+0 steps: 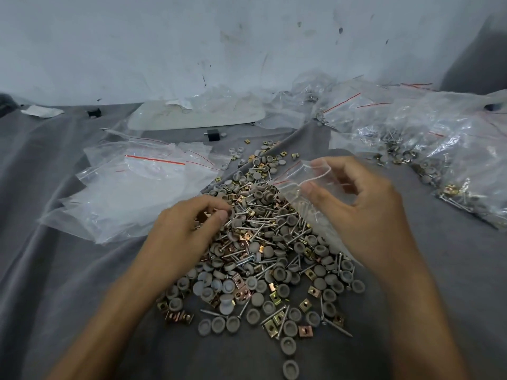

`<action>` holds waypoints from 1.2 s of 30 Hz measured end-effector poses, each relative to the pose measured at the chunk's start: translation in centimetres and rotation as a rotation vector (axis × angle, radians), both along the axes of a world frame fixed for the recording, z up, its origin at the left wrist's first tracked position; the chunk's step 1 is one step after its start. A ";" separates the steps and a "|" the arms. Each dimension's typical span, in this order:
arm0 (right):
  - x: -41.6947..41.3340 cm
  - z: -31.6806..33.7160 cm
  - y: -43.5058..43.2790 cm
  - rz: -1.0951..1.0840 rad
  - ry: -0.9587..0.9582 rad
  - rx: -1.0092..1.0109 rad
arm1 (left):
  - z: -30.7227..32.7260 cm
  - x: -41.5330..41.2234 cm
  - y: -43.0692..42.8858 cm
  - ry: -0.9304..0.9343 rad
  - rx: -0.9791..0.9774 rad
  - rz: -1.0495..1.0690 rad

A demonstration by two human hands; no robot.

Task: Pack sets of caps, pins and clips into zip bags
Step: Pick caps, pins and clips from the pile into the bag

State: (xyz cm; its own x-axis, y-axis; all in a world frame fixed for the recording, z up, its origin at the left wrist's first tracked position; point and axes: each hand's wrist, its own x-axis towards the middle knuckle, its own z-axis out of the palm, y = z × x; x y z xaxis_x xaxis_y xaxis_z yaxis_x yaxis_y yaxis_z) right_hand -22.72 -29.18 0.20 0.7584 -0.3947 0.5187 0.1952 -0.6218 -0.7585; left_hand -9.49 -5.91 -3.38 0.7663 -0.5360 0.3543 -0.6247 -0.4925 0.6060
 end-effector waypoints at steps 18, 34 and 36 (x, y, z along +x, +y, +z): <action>0.4 -0.2 0.8 0.045 0.116 -0.068 | 1.1 -1.7 -2.7 -0.146 0.164 -0.020; 0.1 -0.2 0.3 0.045 0.122 -0.028 | 1.4 -0.4 -6.8 -0.234 0.578 -0.132; 0.0 -0.2 0.3 0.040 0.124 -0.027 | 1.0 -0.5 -6.3 -0.243 0.530 -0.120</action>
State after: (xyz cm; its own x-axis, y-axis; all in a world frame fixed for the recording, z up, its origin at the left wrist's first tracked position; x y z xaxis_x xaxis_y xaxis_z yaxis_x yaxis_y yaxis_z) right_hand -22.68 -28.92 0.00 0.8322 -0.3495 0.4304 0.1265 -0.6361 -0.7612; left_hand -10.02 -12.25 -2.42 0.6201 -0.7653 0.1724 -0.7845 -0.6064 0.1297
